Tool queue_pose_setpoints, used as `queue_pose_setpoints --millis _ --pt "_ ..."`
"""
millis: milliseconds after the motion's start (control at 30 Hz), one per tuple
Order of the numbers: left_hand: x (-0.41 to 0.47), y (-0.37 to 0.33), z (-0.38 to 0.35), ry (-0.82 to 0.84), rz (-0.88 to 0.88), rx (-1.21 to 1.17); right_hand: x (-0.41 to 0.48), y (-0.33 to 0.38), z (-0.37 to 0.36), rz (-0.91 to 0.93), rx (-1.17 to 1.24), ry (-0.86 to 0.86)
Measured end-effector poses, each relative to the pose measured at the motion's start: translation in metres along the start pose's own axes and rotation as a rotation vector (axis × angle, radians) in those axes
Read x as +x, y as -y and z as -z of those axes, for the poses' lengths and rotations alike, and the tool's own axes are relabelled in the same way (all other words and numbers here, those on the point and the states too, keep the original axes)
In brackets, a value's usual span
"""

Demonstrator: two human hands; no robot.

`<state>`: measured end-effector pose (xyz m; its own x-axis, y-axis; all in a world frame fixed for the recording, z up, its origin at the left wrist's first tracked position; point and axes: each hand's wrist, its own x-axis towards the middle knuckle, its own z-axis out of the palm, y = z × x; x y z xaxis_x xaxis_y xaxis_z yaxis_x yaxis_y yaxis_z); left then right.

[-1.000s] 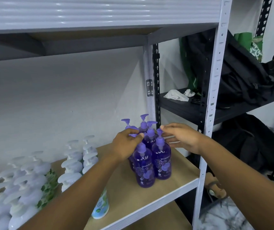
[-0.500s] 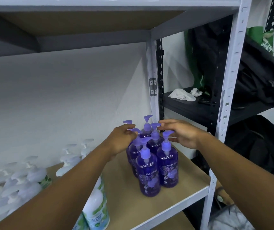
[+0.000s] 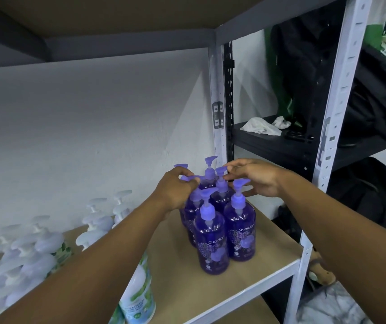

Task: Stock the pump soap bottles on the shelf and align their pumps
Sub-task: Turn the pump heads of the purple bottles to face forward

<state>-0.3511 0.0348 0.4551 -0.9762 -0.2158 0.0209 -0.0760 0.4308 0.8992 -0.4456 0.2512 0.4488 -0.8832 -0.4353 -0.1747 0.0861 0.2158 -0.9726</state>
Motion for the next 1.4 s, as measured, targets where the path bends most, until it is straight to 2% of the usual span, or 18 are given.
queue_pose_setpoints --millis 700,867,933,1400 --pt "0.008 0.005 -0.002 -0.062 -0.043 0.048 0.001 -0.001 0.003 -0.006 0.017 0.035" --pt "0.021 0.007 0.014 -0.304 -0.028 0.040 0.012 0.002 0.004 -0.001 0.068 -0.037" --pt "0.029 0.010 0.018 -0.353 -0.001 0.064 0.018 0.003 0.003 0.016 0.084 -0.081" --pt "0.077 0.006 0.002 -0.354 0.011 0.319 0.054 0.021 -0.014 0.029 -0.032 -0.019"
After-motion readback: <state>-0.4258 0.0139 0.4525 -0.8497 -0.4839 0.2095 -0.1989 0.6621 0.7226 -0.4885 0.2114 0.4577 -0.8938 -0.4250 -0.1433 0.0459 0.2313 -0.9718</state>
